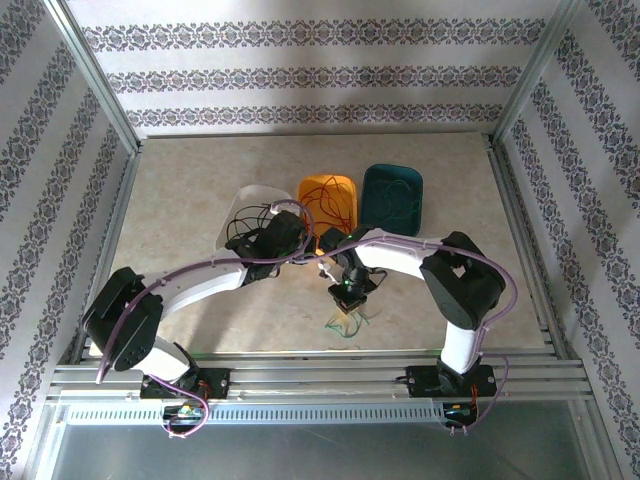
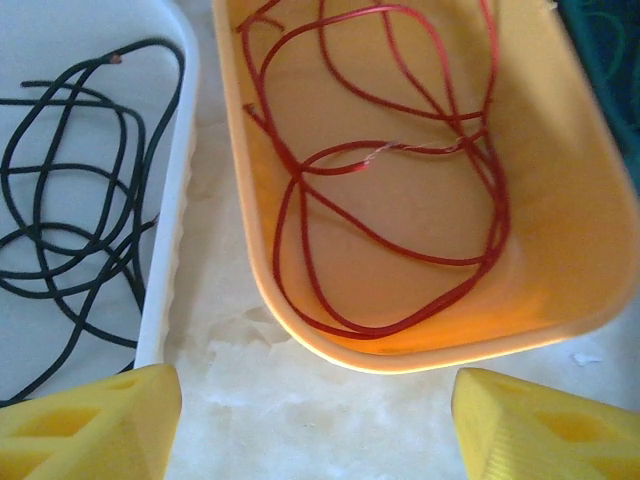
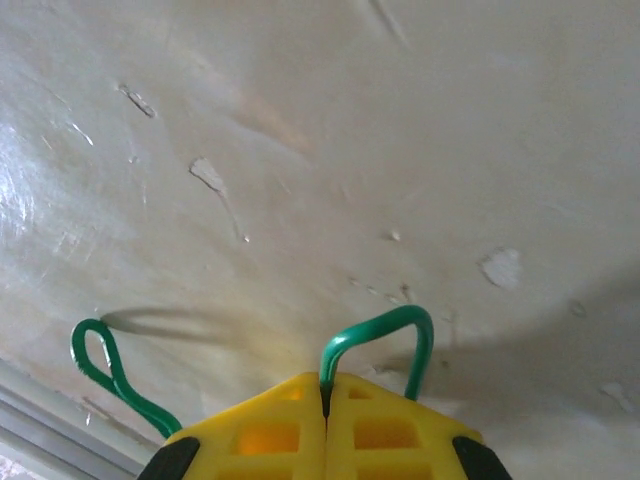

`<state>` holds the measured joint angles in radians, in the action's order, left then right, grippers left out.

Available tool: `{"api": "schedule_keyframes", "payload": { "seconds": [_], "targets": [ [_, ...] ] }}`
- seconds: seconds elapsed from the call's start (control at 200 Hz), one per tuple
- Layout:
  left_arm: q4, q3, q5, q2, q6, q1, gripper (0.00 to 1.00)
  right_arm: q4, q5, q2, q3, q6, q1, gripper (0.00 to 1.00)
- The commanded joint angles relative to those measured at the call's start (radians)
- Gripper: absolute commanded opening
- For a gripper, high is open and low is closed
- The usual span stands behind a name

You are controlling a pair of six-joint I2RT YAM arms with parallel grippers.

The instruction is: Untangle the cables

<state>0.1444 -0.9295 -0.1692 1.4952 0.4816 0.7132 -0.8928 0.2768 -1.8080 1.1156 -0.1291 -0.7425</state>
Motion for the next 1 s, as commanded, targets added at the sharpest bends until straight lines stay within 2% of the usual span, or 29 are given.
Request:
{"api": "schedule_keyframes", "payload": {
  "seconds": [0.0,0.13,0.245,0.29,0.4,0.575,0.65,0.815,0.929,0.994],
  "targets": [
    [-0.119,0.020,0.169,-0.060,-0.072,0.000,0.72,0.031,-0.028,0.139,-0.033,-0.044,0.077,0.00],
    [-0.195,0.030,0.352,-0.080,-0.089,0.000,0.76,0.142,0.066,0.352,-0.092,-0.101,0.194,0.00],
    [-0.246,0.027,0.464,-0.084,-0.089,-0.006,0.81,0.261,0.190,0.499,-0.143,-0.166,0.305,0.00],
    [-0.273,0.027,0.507,-0.083,-0.081,-0.011,0.86,0.303,0.235,0.541,-0.160,-0.192,0.339,0.00],
    [-0.330,0.025,0.632,-0.069,-0.054,-0.031,0.94,0.340,0.319,0.589,-0.176,-0.219,0.392,0.00],
    [-0.369,0.020,0.721,-0.033,-0.035,-0.040,0.92,0.355,0.360,0.605,-0.187,-0.239,0.402,0.00],
    [-0.370,0.014,0.736,-0.011,-0.029,-0.040,0.84,0.370,0.371,0.610,-0.191,-0.252,0.403,0.00],
    [-0.379,0.000,0.783,0.030,-0.012,-0.041,0.50,0.387,0.356,0.628,-0.189,-0.274,0.410,0.00],
    [-0.395,0.007,0.769,0.031,-0.003,-0.043,0.21,0.384,0.323,0.633,-0.191,-0.280,0.425,0.00],
    [-0.405,0.018,0.742,0.020,0.005,-0.047,0.11,0.371,0.275,0.633,-0.194,-0.285,0.433,0.00]
  ]
}}
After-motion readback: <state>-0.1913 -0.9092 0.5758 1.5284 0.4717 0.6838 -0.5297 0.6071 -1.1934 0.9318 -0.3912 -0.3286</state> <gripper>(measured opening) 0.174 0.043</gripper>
